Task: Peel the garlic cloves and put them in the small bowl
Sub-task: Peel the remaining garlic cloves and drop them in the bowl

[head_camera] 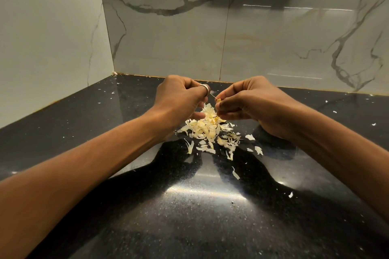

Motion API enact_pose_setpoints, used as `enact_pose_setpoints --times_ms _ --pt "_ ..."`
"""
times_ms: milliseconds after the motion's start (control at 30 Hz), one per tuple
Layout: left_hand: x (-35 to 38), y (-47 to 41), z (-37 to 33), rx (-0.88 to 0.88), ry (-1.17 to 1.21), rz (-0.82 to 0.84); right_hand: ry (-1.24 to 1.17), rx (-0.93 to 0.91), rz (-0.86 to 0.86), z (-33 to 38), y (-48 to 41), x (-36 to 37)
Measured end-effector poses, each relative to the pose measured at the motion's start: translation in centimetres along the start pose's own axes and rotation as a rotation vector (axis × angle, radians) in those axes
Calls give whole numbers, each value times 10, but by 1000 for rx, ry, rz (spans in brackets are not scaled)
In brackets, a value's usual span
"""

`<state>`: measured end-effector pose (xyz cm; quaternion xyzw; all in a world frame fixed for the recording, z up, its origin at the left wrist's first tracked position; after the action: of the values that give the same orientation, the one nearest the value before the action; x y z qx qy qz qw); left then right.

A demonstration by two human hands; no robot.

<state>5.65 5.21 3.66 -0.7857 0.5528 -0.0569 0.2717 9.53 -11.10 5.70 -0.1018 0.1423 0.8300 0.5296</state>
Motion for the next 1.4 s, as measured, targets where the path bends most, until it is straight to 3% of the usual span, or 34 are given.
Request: enact_pose_setpoints --times_ms 300,567,1033,1200,1400 --pt "-4 -3 2 5 1 -17 74 11 -31 0 0 -2" --pt "3 -1 3 5 -47 218 87 -18 -24 0 -1 -4" --pt "-7 -8 3 157 -153 103 169 22 -85 -2 -5 -8" --pt "2 -3 4 226 -342 195 179 -42 -101 -2 -6 -8" --pt "0 -4 3 235 -326 181 162 -80 -98 -2 -7 -10"
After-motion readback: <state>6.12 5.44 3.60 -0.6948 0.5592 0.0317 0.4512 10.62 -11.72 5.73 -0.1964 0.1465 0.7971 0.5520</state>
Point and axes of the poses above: each hand's wrist, its own y-axis away from the middle knuckle, its own x-axis out of the palm, z = x × y, the point moved 2 cm from there along -y, towards the middle knuckle, and after that the axes turned 10 degrees about x, right-handed, at the moved point
